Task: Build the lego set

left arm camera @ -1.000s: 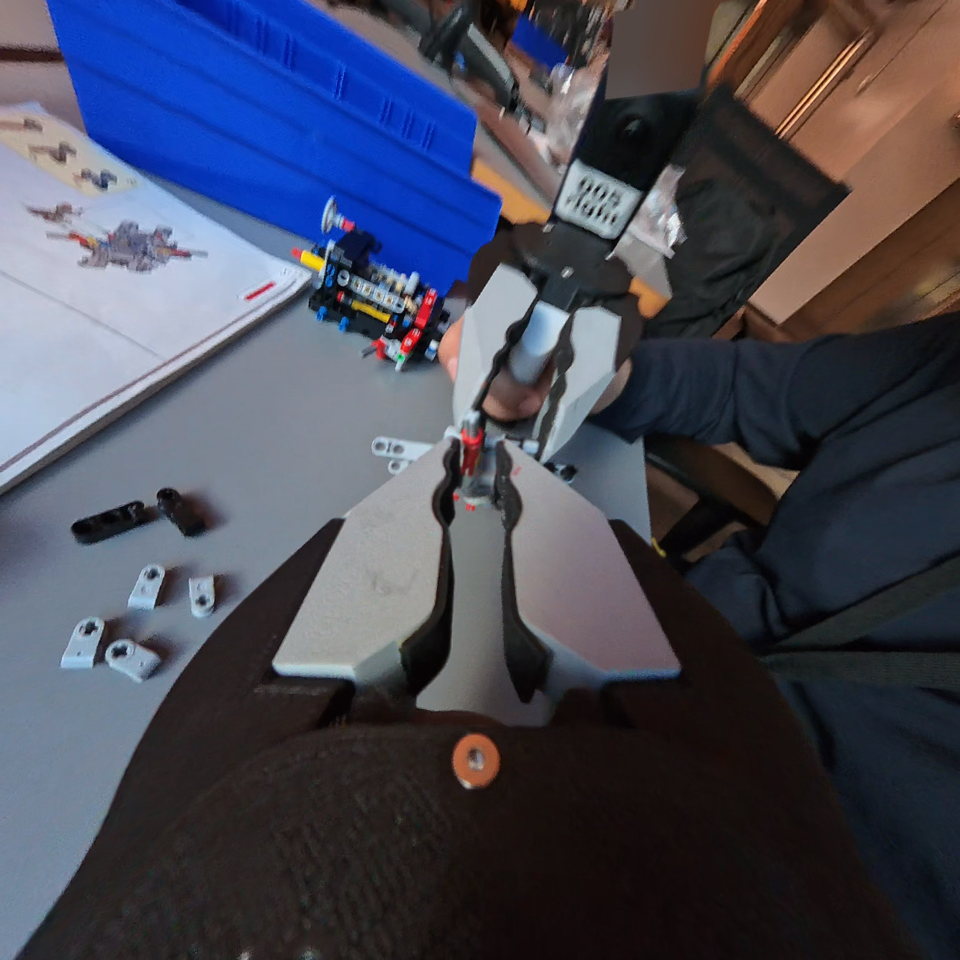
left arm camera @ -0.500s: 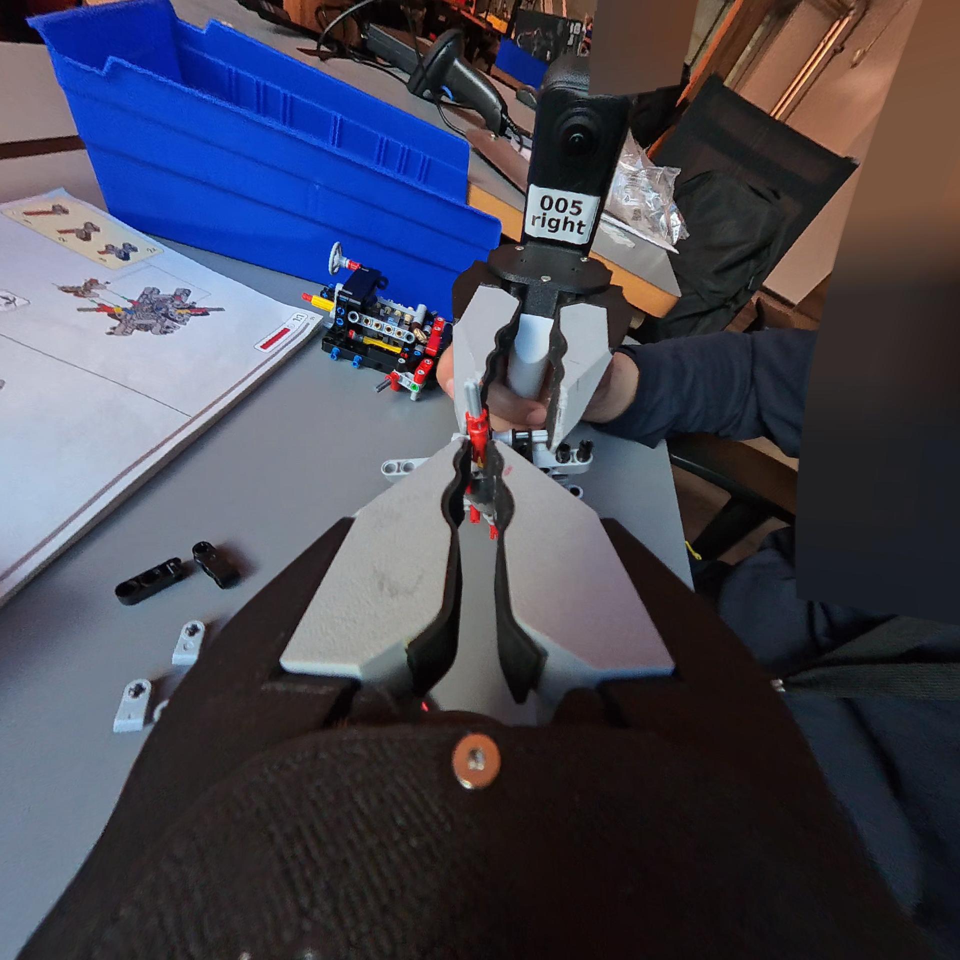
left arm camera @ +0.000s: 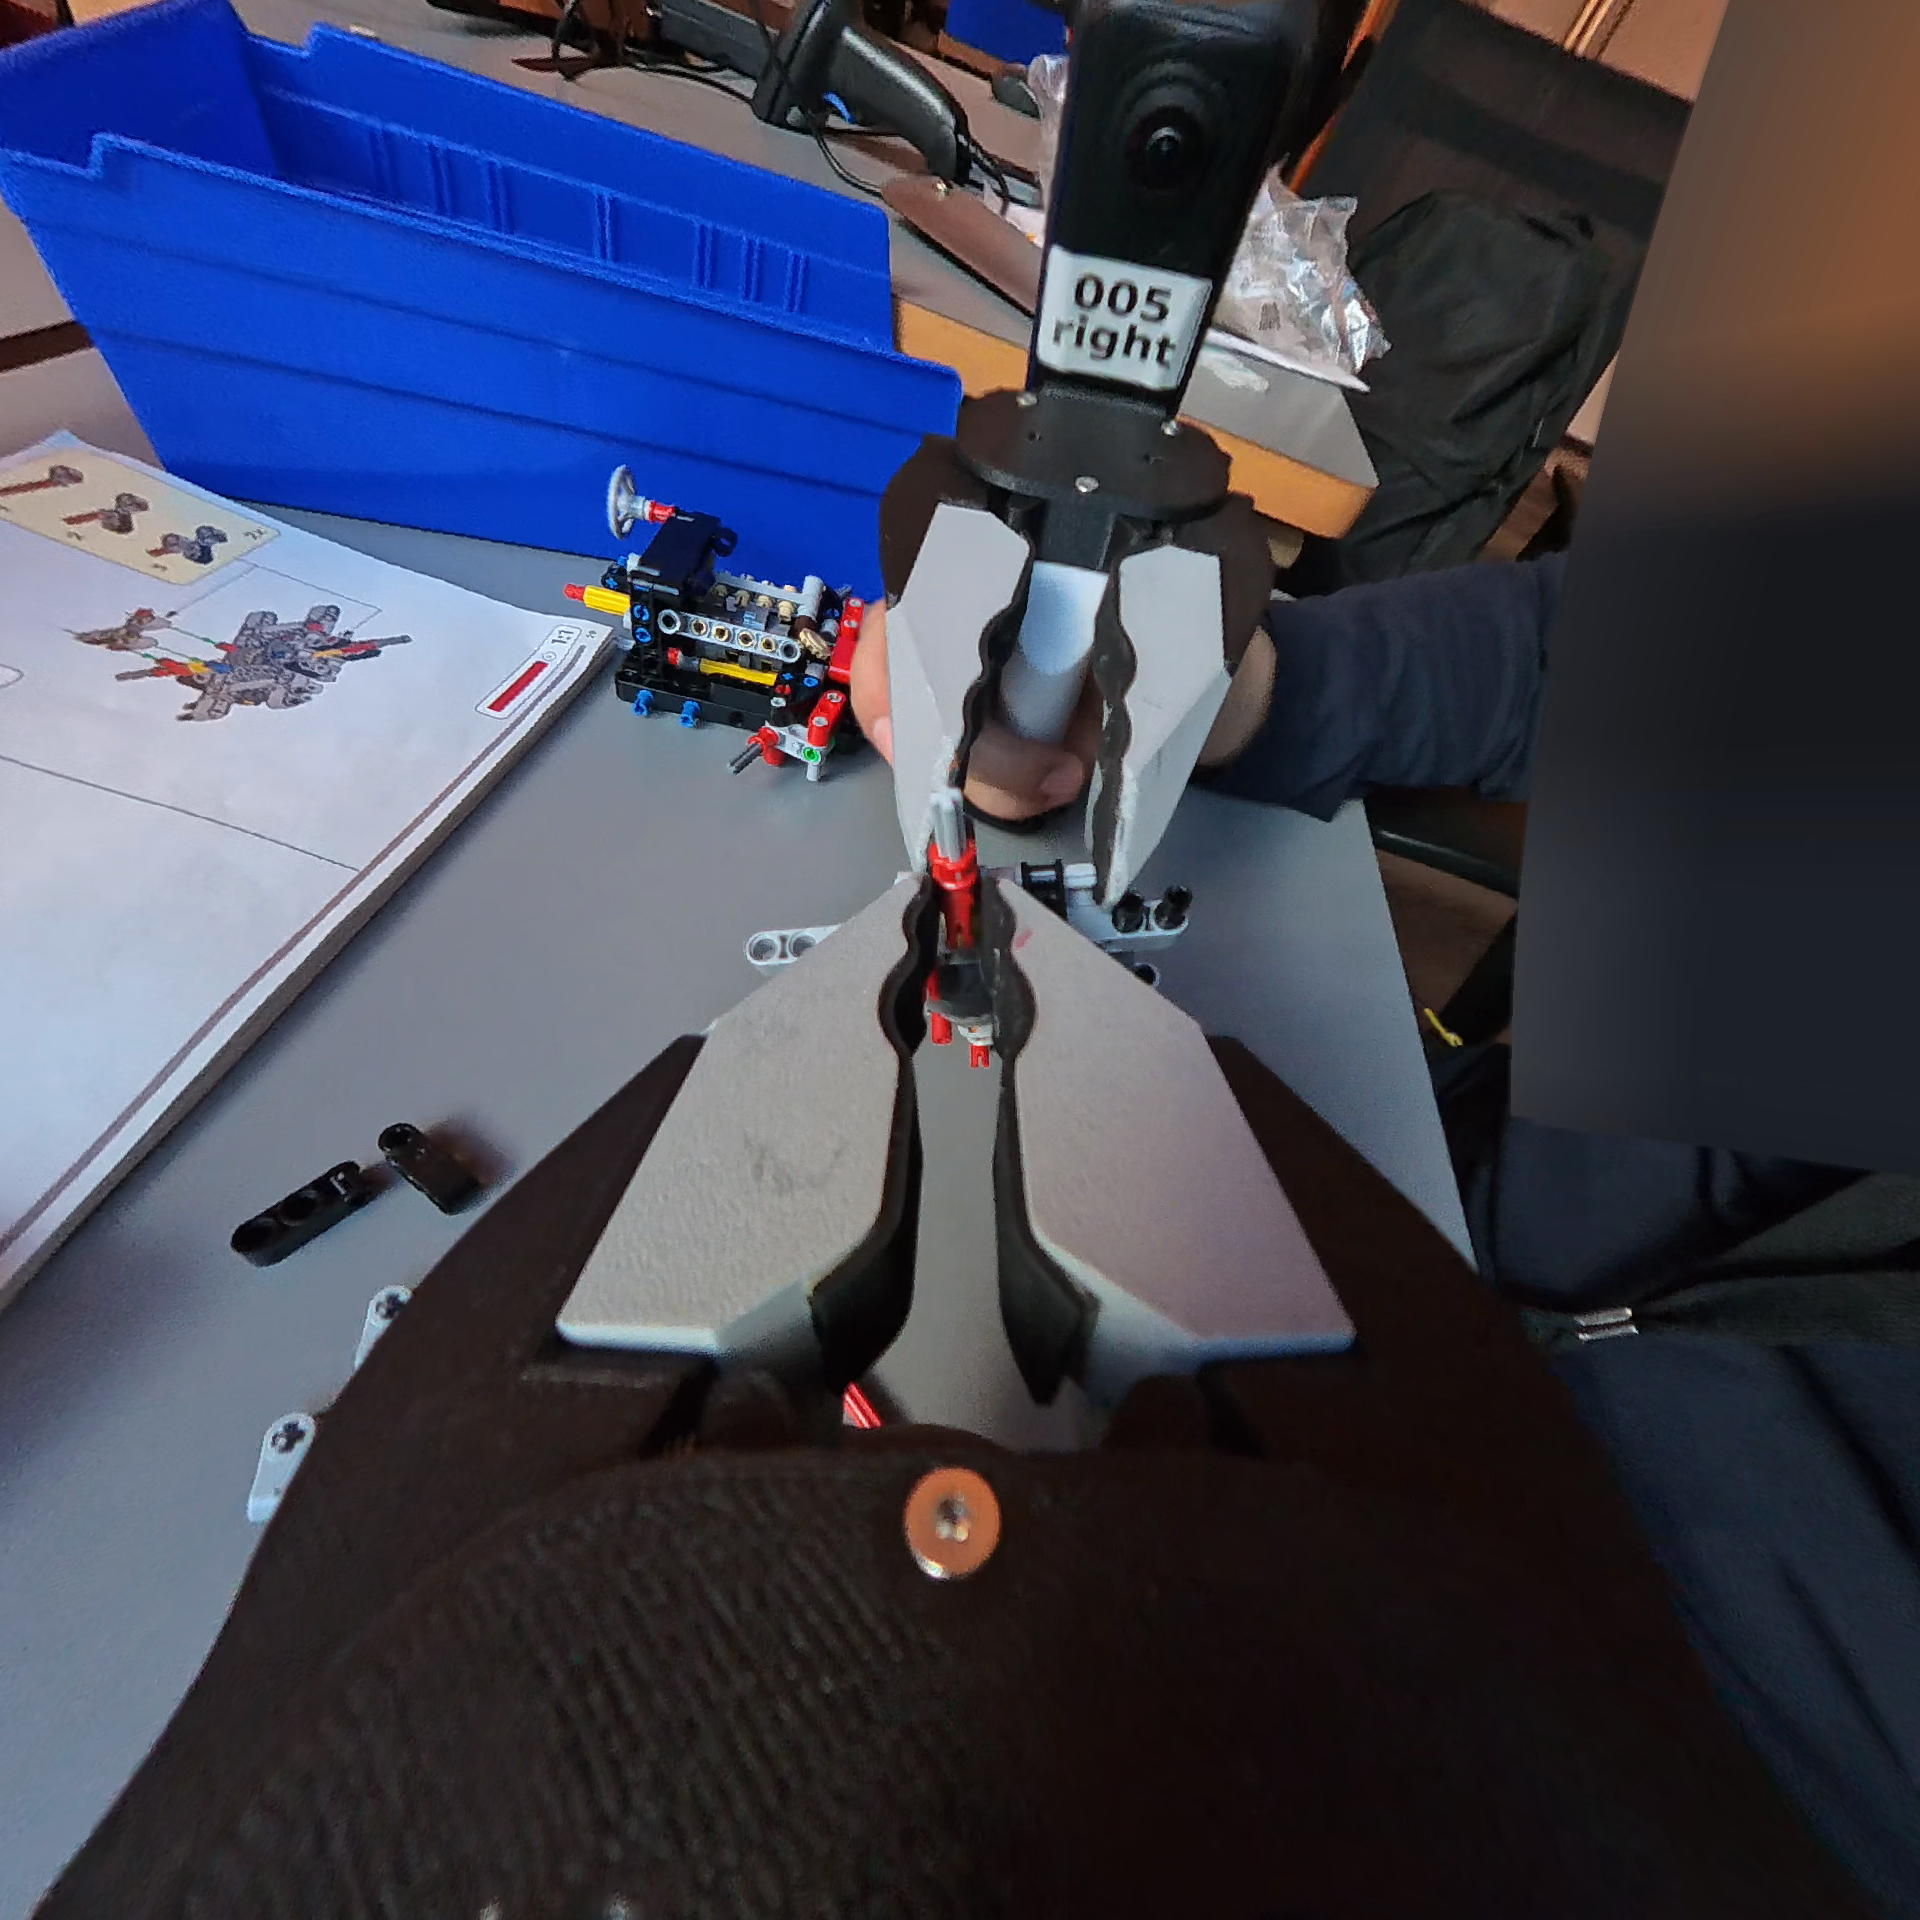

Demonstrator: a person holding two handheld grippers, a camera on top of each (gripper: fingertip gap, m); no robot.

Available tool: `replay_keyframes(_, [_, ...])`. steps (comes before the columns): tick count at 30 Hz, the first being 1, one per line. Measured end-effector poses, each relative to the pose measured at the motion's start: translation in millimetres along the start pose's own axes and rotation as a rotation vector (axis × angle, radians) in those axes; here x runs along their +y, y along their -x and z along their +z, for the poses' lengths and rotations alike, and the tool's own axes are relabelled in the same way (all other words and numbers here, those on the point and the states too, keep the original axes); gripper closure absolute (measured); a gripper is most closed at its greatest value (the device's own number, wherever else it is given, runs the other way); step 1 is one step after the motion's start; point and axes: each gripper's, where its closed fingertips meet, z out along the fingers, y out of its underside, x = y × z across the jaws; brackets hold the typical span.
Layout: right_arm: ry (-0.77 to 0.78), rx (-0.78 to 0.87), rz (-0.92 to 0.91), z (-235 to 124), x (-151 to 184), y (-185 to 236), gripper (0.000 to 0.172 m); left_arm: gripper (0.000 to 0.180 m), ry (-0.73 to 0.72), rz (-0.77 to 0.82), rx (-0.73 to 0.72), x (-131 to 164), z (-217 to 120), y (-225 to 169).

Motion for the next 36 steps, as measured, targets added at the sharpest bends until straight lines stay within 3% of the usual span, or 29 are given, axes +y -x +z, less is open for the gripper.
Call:
replay_keyframes(7, [0.110, -0.065, -0.112, -7.5, -0.6, 15.6, 0.139, 0.176, 0.144, 0.127, -0.005, 0.1, 2.2, -13.0])
replay_keyframes(12, [0.137, 0.023, -0.189, -13.5, -12.6, 9.1, 0.142, 0.176, 0.234, 0.197, -0.019, -14.4, 6.7, -13.0])
replay_keyframes(16, [0.193, 0.068, -0.219, -13.6, -2.4, 5.3, 0.137, 0.175, 0.268, 0.206, -0.040, -9.6, 14.7, -10.6])
replay_keyframes(27, [0.207, 0.062, -0.294, -22.4, -1.8, 10.1, 0.137, 0.176, 0.267, 0.215, 0.004, -10.0, 23.3, -16.0])
replay_keyframes(29, [0.219, 0.025, -0.284, -25.3, -1.2, 15.4, 0.131, 0.176, 0.264, 0.215, 0.008, -10.1, 23.8, -16.3])
replay_keyframes(32, [0.247, 0.062, -0.313, -26.5, 1.5, 10.1, 0.142, 0.176, 0.262, 0.218, 0.004, -10.6, 22.6, -15.7])
replay_keyframes(36, [0.274, 0.082, -0.336, -24.1, 3.6, 9.4, 0.134, 0.176, 0.259, 0.202, -0.008, -10.6, 22.8, -13.3])
